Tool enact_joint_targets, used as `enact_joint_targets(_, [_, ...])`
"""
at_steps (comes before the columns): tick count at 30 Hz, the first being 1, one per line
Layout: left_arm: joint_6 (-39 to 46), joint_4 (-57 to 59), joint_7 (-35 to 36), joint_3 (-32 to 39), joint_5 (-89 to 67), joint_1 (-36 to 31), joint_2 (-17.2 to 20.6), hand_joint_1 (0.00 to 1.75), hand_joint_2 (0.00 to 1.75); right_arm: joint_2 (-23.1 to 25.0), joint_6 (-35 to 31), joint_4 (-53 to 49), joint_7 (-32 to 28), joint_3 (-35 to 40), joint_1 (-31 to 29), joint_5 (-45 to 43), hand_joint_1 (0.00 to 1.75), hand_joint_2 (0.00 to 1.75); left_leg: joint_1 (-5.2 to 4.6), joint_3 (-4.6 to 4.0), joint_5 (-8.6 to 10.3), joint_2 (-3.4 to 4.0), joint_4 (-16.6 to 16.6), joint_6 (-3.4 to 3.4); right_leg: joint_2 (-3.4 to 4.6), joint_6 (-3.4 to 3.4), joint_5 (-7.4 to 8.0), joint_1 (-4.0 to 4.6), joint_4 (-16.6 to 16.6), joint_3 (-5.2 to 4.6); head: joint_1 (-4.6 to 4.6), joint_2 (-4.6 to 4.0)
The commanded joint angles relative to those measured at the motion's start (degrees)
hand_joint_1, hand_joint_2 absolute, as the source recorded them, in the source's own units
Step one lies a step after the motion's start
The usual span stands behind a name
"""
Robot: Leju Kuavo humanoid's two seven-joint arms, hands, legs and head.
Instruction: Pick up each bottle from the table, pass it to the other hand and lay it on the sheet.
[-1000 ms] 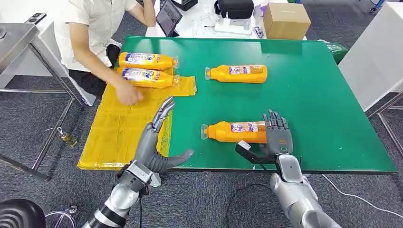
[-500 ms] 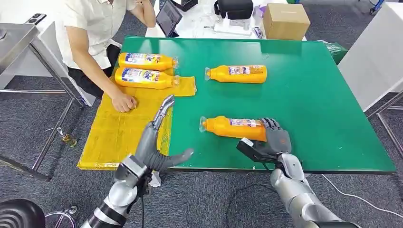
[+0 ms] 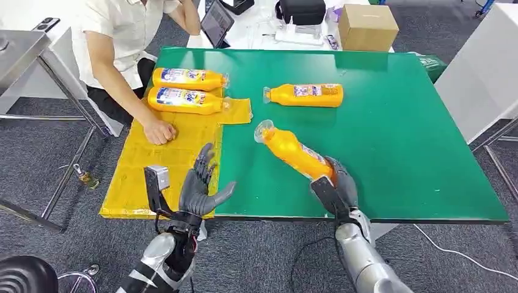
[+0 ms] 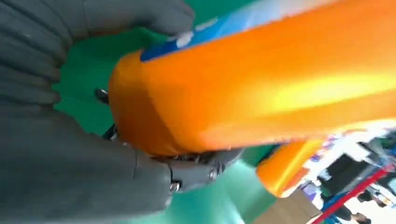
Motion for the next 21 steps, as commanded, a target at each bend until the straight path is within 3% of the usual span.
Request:
enact_joint_targets(1, [-3.3, 9.9, 0.7, -2.1, 5.4, -2.4, 0.0, 0.0, 1.75, 1.8, 1.8, -17.6, 1.0, 14.0, 5.4, -6.5, 1.71, 1.75, -0.03, 0.2, -0.11, 0.14, -0.1, 0.08, 0.06, -0.13, -0.07, 0.01, 0.0, 0.15, -0.02, 0.0])
enact_joint_targets(10, [-3.4, 8.4, 0.4, -3.4, 5.5, -4.3, -0.7, 0.0, 1.75, 3.3, 1.7, -18.8, 0.6, 20.4, 6.4, -7.0, 1.69, 1.75, 0.01, 0.15, -0.1, 0.01, 0.0, 0.08, -0.09, -0.17, -0.1, 0.06, 0.0, 0.13, 0.0, 0.0])
enact_joint_targets(21, [-3.1, 1.8, -4.6, -2.6, 3.4, -3.8, -1.6, 0.0, 1.75, 5.2, 1.8, -7.8, 0.3, 28.2, 4.8, -7.6, 1.69, 1.75, 0.01, 0.02, -0.06, 0.07, 0.0, 0.05, 0.01, -0.09, -0.04, 0.03, 0.0, 0.0, 0.0, 0.0])
